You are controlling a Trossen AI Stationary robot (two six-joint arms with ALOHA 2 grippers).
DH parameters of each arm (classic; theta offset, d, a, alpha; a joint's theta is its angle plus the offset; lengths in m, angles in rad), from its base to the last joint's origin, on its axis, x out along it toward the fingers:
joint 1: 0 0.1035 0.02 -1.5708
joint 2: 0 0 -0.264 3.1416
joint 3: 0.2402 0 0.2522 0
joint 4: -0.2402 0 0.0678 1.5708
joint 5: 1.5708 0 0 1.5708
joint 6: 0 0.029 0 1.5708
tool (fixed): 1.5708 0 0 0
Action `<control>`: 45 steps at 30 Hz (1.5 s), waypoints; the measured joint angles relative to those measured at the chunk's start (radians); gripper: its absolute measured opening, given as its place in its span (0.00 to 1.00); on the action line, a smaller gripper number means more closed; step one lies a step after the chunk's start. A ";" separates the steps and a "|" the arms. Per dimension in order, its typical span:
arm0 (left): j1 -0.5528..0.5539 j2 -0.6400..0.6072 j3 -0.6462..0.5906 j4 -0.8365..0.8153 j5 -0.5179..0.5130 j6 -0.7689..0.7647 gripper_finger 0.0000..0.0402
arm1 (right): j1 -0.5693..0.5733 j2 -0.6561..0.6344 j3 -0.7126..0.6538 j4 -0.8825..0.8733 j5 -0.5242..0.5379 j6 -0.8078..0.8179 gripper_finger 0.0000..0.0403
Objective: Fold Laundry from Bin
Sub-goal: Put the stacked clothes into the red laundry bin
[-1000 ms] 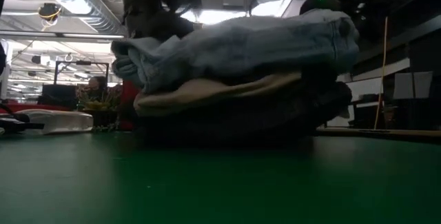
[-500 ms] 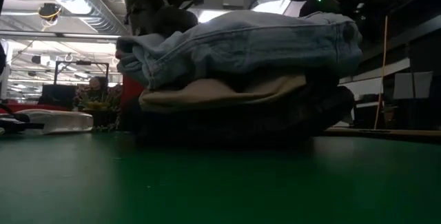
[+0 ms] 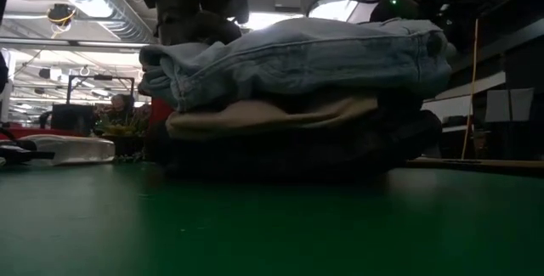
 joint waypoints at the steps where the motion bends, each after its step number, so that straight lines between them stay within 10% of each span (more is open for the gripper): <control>1: 0.009 0.000 0.000 -0.009 0.004 -0.001 0.21 | 0.000 0.000 0.000 -0.006 0.000 -0.002 0.05; 17: 0.057 -0.319 -0.087 -0.162 -0.125 0.152 0.17 | 0.000 0.001 0.000 -0.030 -0.008 0.016 0.05; 28: 0.069 -0.562 -0.735 0.734 -0.070 -0.185 0.17 | 0.000 0.001 0.000 -0.031 -0.016 0.036 0.05; 45: 0.085 -0.561 -0.812 0.789 -0.089 -0.285 0.17 | 0.000 0.001 -0.001 -0.033 -0.016 0.084 0.05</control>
